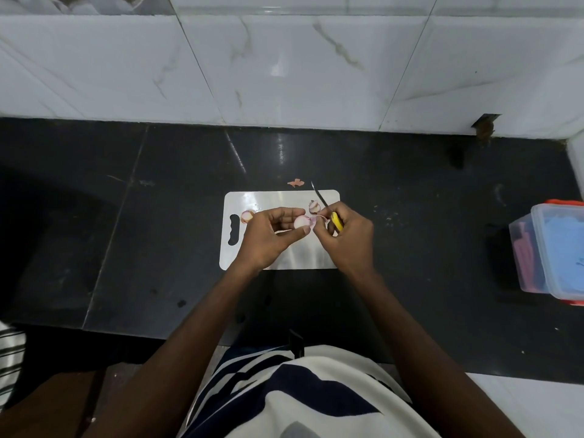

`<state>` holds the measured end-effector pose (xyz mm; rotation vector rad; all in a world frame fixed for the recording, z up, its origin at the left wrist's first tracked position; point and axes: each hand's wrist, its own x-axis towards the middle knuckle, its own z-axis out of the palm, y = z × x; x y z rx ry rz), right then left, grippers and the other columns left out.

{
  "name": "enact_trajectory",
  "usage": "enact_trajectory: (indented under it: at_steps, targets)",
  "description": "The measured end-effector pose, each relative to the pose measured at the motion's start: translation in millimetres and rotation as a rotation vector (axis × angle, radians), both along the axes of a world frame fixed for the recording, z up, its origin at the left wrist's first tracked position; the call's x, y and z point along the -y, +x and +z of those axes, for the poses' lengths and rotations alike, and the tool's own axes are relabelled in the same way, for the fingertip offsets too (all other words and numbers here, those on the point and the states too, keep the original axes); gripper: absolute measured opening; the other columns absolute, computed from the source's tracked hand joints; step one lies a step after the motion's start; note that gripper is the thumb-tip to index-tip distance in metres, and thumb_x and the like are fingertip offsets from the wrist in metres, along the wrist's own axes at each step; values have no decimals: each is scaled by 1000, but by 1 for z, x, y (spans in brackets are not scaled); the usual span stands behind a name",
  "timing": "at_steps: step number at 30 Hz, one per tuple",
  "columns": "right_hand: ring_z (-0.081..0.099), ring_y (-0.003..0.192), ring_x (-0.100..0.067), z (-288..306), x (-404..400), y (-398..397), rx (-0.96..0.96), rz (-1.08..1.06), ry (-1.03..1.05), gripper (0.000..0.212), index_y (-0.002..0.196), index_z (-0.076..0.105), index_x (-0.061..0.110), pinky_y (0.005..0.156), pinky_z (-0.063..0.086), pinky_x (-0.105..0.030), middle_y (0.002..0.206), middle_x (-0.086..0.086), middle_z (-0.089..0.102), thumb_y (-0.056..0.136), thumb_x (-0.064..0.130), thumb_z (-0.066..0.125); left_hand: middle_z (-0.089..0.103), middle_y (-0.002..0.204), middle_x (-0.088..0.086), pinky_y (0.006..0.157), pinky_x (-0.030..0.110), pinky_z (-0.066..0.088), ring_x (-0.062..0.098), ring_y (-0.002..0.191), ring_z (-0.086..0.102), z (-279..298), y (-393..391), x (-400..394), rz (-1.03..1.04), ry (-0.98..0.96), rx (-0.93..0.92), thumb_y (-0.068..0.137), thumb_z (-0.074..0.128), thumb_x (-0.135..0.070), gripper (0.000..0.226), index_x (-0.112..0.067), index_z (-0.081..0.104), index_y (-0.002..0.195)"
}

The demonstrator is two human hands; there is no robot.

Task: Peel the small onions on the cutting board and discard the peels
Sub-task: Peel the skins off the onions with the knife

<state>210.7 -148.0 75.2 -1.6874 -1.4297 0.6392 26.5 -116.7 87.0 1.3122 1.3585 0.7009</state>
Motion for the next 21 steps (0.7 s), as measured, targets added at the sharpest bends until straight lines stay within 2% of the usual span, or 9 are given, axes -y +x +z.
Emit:
enact_trajectory:
  at_steps: [5, 8, 10, 12, 14, 18, 21]
  targets:
    - [65, 73, -7, -1, 0, -3, 26, -31, -22, 20, 104, 69, 12, 67, 52, -13, 90, 4, 71, 95, 27, 78, 84, 104, -15, 92, 19, 63, 5, 99, 81, 4, 4, 1, -5, 53, -38, 90, 91, -25, 28, -24, 84, 117]
    - [71, 85, -5, -1, 0, 3, -3, 87, -5, 25, 111, 74, 14, 76, 57, -12, 100, 8, 76, 95, 33, 78, 84, 108, -15, 96, 20, 62, 2, 101, 80, 4, 0, 0, -58, 53, -72, 91, 90, -26, 31, -22, 83, 121]
    - [72, 92, -3, -3, -2, 9, -21, 172, -9, 26, 116, 78, 15, 81, 59, -17, 107, 9, 79, 96, 32, 78, 83, 113, -12, 99, 21, 62, 1, 104, 79, 4, -4, -1, -94, 57, -91, 91, 89, -22, 37, -18, 82, 127]
    - [72, 89, -7, -5, -5, 15, -1, 231, -22, 22, 113, 81, 16, 77, 59, -27, 101, 6, 79, 97, 32, 78, 83, 118, -9, 100, 24, 61, 3, 107, 79, 3, -9, -3, -122, 68, -114, 91, 90, -22, 40, -18, 80, 130]
    - [70, 85, -8, -8, -7, 18, 19, 264, -38, 21, 111, 82, 17, 73, 58, -28, 97, 5, 78, 98, 32, 77, 83, 119, -9, 100, 25, 62, 3, 108, 78, 3, -11, -3, -153, 79, -151, 92, 89, -25, 40, -20, 80, 131]
    - [67, 78, -8, -11, -7, 21, 47, 303, -52, 19, 103, 81, 15, 68, 55, -23, 88, 5, 76, 95, 32, 80, 83, 120, -8, 98, 24, 63, 4, 107, 78, 3, -10, -3, -168, 112, -185, 93, 88, -26, 39, -20, 80, 130]
    - [61, 71, -5, -10, -5, 18, 90, 286, -12, 15, 95, 80, 13, 66, 46, -13, 82, 3, 74, 91, 28, 83, 84, 109, -11, 93, 21, 63, 4, 101, 79, 3, -10, -4, -199, 127, -208, 94, 87, -26, 30, -18, 83, 123]
